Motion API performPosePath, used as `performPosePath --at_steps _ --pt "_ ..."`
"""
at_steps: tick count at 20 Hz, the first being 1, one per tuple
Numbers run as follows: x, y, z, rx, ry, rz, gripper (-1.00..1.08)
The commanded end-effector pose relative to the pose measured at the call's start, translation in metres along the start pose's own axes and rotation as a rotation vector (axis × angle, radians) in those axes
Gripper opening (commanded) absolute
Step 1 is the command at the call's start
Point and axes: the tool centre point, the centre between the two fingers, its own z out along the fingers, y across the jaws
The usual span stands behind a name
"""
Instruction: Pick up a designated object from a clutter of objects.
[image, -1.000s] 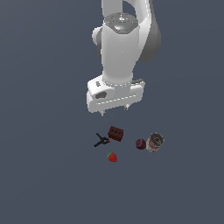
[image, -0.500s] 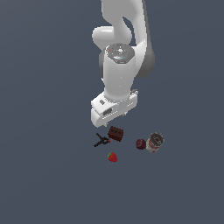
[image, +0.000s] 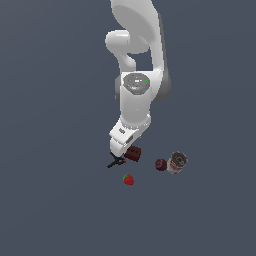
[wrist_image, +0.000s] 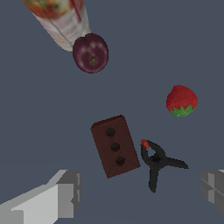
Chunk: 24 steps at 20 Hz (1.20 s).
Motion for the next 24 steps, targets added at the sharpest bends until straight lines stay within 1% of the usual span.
performPosePath --at_steps 1,6,12,18,24 --pt "0.0 -0.002 0.014 0.001 0.003 -0.069 1.0" --pt "-0.001 -0.007 0.037 0.003 0.009 -0.184 1.0" --pt "-0.003 -0.012 0.055 0.005 0.015 -0.276 1.0" --pt "-0.003 -0.015 0.063 0.005 0.018 -0.317 1.0" --pt "-0.003 -0.015 0.066 0.006 0.017 -0.316 1.0"
